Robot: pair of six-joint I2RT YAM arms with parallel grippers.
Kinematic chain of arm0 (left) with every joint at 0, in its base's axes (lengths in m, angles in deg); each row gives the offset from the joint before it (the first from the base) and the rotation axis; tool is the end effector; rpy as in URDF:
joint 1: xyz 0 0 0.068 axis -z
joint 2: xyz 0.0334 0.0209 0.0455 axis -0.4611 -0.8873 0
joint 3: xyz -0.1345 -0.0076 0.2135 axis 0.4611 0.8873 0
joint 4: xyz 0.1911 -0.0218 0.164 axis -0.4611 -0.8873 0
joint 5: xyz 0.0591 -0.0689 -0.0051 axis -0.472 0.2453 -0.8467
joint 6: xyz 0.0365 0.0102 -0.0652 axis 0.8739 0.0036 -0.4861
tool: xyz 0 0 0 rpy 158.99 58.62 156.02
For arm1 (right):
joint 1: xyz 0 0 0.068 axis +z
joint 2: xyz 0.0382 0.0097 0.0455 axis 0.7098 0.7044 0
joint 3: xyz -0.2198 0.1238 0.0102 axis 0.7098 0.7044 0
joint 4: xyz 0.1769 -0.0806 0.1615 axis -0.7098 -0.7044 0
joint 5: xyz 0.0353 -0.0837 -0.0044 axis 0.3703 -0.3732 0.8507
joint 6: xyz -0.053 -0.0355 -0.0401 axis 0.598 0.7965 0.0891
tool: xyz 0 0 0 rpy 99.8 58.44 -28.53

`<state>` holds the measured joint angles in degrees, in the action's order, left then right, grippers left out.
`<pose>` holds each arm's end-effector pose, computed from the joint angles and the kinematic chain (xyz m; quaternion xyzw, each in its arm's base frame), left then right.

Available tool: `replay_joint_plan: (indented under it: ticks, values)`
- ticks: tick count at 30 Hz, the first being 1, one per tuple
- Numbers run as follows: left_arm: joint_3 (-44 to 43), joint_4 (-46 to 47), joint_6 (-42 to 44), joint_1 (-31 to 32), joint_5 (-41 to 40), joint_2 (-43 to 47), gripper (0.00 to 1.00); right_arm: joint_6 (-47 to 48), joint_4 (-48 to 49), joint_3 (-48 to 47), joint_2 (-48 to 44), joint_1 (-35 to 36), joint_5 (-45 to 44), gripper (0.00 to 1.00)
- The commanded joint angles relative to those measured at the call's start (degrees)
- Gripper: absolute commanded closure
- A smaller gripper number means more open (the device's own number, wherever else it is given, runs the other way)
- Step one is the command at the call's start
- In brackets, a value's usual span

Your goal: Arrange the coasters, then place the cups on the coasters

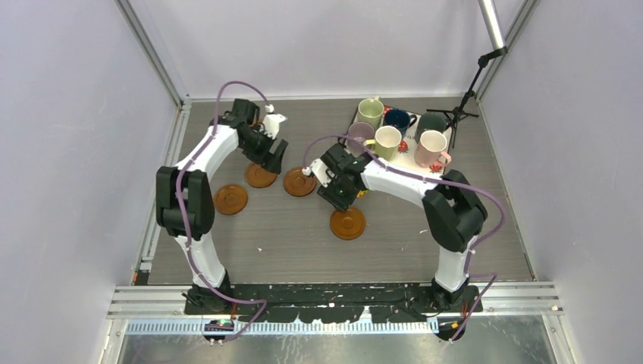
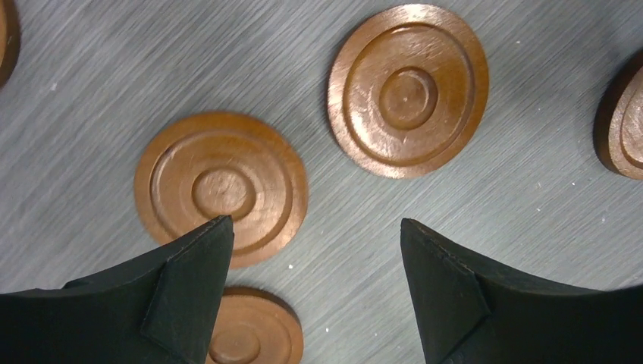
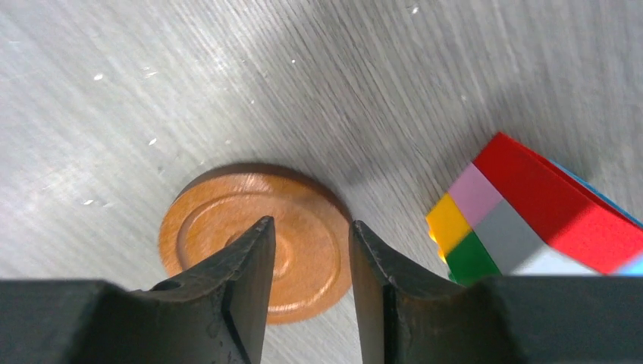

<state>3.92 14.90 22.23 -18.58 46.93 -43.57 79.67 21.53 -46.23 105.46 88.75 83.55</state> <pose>0.3737 -0.0834 0.2065 0.2826 0.9146 -0.1720 0.2326 0.2691 0.2608 0.1425 -0.5012 0.8462 0.0684 0.1674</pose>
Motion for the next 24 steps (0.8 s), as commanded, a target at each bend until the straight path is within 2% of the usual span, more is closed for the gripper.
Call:
replay_joint_plan:
  ticks: [1, 7, 10, 14, 17, 24]
  values:
    - [-4.1, 0.2, 3.6, 4.4, -3.3, -2.7, 0.18, -1.8, -1.0, -2.1, -13.0, -1.7, 4.2, 0.52]
    - [-8.2, 0.6, 4.4, 8.4, -7.6, -9.0, 0.2, -3.4, -2.0, 3.9, -26.3, -7.5, 9.6, 0.43]
    - [-9.2, 1.1, 5.3, 10.1, -9.9, -11.2, 0.2, -3.7, -2.6, 8.1, -30.7, -10.5, 11.0, 0.31]
    - [-9.3, 3.0, 6.4, 12.4, -13.5, -13.4, 0.2, -4.8, -0.5, 14.5, -35.9, -16.0, 14.9, 0.21]
    - [-10.0, 3.7, 6.6, 13.2, -14.6, -15.4, 0.2, -5.8, 1.8, 18.1, -39.2, -20.1, 16.0, 0.16]
    - [-14.5, 6.6, 4.2, 13.7, -20.8, -21.2, 0.26, -6.9, 4.9, 20.6, -43.7, -23.5, 12.0, 0.12]
